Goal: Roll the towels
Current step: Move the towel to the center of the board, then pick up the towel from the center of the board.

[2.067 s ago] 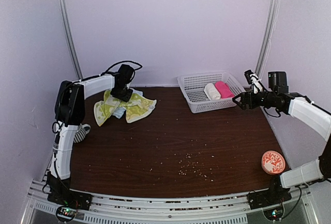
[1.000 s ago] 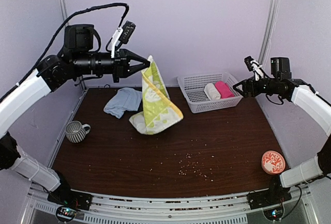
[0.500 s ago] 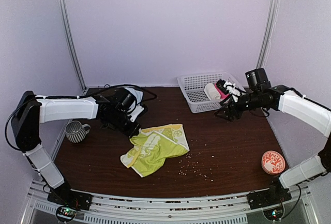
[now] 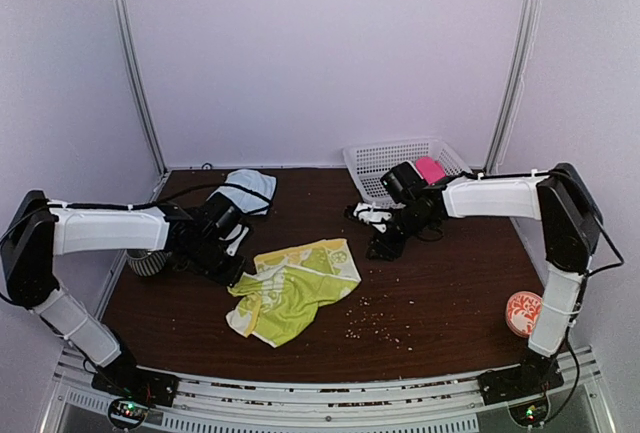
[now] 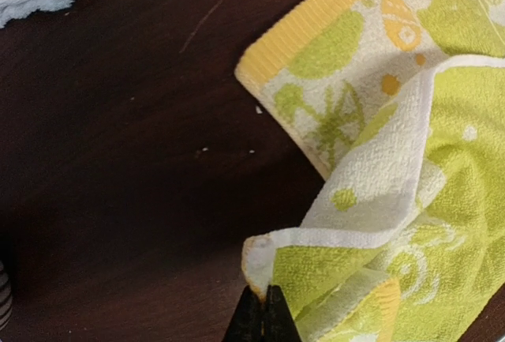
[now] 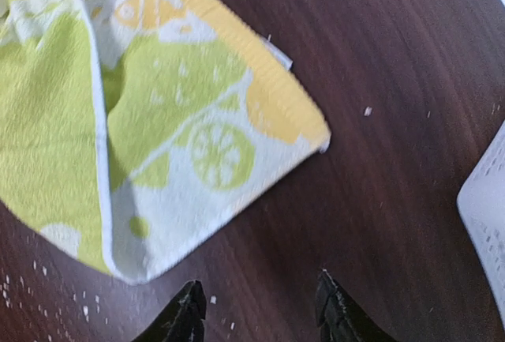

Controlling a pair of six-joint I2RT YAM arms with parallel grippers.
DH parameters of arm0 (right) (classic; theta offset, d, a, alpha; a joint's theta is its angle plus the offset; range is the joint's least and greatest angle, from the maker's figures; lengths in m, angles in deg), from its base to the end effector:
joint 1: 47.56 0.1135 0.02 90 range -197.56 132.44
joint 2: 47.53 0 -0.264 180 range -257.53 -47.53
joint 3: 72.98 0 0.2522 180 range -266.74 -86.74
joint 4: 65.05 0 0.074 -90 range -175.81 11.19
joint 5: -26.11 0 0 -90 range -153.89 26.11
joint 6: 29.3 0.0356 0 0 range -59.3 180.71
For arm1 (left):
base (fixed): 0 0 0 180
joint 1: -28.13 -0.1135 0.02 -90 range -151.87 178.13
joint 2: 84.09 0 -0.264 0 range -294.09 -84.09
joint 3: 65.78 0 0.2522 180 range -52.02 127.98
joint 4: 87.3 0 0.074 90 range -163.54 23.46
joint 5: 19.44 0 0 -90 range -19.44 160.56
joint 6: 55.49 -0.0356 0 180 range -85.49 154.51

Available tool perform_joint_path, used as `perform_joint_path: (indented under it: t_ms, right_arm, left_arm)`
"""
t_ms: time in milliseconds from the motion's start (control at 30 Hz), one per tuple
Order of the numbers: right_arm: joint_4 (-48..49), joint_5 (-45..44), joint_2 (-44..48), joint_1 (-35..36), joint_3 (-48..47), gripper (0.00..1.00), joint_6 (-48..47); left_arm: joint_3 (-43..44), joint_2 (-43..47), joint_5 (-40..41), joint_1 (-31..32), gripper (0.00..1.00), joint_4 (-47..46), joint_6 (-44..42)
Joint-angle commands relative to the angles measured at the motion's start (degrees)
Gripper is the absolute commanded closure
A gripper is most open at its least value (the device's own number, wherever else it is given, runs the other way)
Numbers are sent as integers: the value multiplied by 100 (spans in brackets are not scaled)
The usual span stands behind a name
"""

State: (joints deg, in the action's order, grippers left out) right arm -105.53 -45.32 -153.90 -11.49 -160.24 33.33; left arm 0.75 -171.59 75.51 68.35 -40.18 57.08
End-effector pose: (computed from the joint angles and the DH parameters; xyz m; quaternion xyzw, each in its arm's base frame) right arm 0.3063 0.2372 0.1913 -0.5367 0.7878 0.1749 0.2463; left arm 0.2195 -0.1816 0.1854 0.1424 0.9705 -0.0627 0.1842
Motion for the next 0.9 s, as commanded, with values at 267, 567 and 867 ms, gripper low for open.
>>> perform_joint_path:
  t_ms: [267,567,867]
  right_arm:
    - [110,-1013,-1687,688,-1838,48,1588]
    - [231,-1845,-1962,690,-1691,62,1856]
    - [-787,-1156,-73,450,-625,100,1728]
  left_arm:
    - [-151,817,355,-449,100,-207,46]
    - [-259,745,217,-449,100,-445,-38]
    - [-74,1452,652,-451,100,-751,-455]
